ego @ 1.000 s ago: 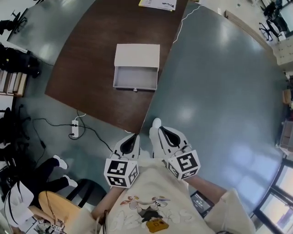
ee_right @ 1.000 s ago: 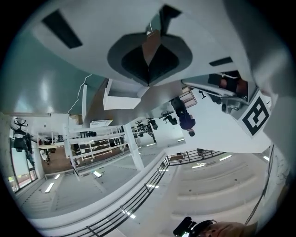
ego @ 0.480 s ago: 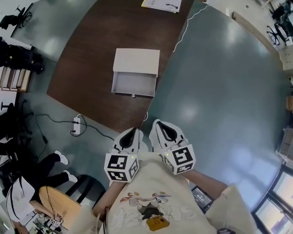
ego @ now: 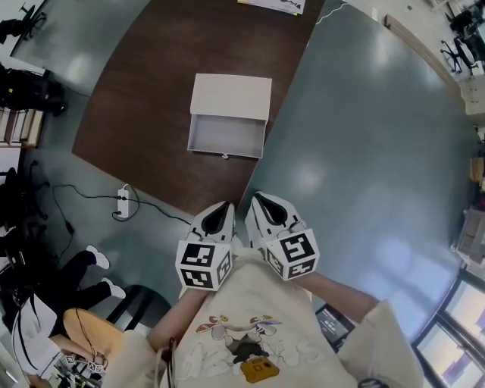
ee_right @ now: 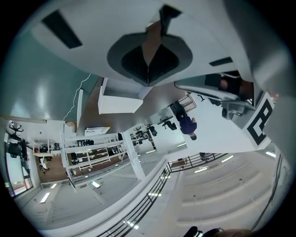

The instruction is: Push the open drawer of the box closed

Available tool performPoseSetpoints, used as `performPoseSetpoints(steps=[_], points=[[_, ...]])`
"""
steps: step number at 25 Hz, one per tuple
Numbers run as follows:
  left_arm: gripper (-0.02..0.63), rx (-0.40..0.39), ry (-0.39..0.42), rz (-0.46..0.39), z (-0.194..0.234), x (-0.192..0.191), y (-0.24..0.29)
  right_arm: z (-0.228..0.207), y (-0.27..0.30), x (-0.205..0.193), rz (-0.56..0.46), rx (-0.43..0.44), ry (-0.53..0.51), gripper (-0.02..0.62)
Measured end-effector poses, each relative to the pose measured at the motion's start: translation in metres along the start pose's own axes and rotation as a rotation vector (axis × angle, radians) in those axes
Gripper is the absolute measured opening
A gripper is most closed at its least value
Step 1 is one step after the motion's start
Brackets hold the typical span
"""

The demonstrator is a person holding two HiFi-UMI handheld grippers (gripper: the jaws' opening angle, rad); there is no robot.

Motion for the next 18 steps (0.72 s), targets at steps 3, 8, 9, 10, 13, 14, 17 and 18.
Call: performPoseSetpoints(steps=[3,8,9,10,13,14,17,18], points=[[0.006,0.008,-0.001,0.014,0.010,-0.001,0.009,0.003,0.016,-0.002,0.013,-0.015,-0.003,0.008],[0.006,0.032,-0.031,0.031,0.036,-0.006,0.028,0.001,0.045,-0.012,0.042,-0.068,0.020,0.009],[0.005,0.037,-0.037,0.035,0.041,-0.009,0.031,0.000,0.049,-0.015,0.051,-0.076,0.023,0.009],[0.006,0.042,-0.042,0.041,0.046,-0.013,0.035,-0.001,0.053,-0.019,0.061,-0.082,0.023,0.009],[0.005,0.047,-0.050,0.058,0.059,-0.022,0.046,-0.006,0.068,-0.031,0.087,-0.104,0.017,0.009],[0.006,0.047,-0.052,0.060,0.063,-0.024,0.050,-0.008,0.074,-0.034,0.093,-0.113,0.015,0.009],[0.005,0.048,-0.050,0.066,0.073,-0.031,0.060,-0.014,0.088,-0.046,0.120,-0.138,0.029,0.008],[0.005,0.047,-0.050,0.073,0.075,-0.034,0.062,-0.013,0.091,-0.052,0.134,-0.142,0.037,0.009]])
Point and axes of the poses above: the fingertips, and each gripper's own axes: y forward along the fingers, z to its left, x out of its top, the point moved 7 cm from there along -y, backward along the fingers, and after that the axes turned 1 degree about -z, right-handed, at the moved point
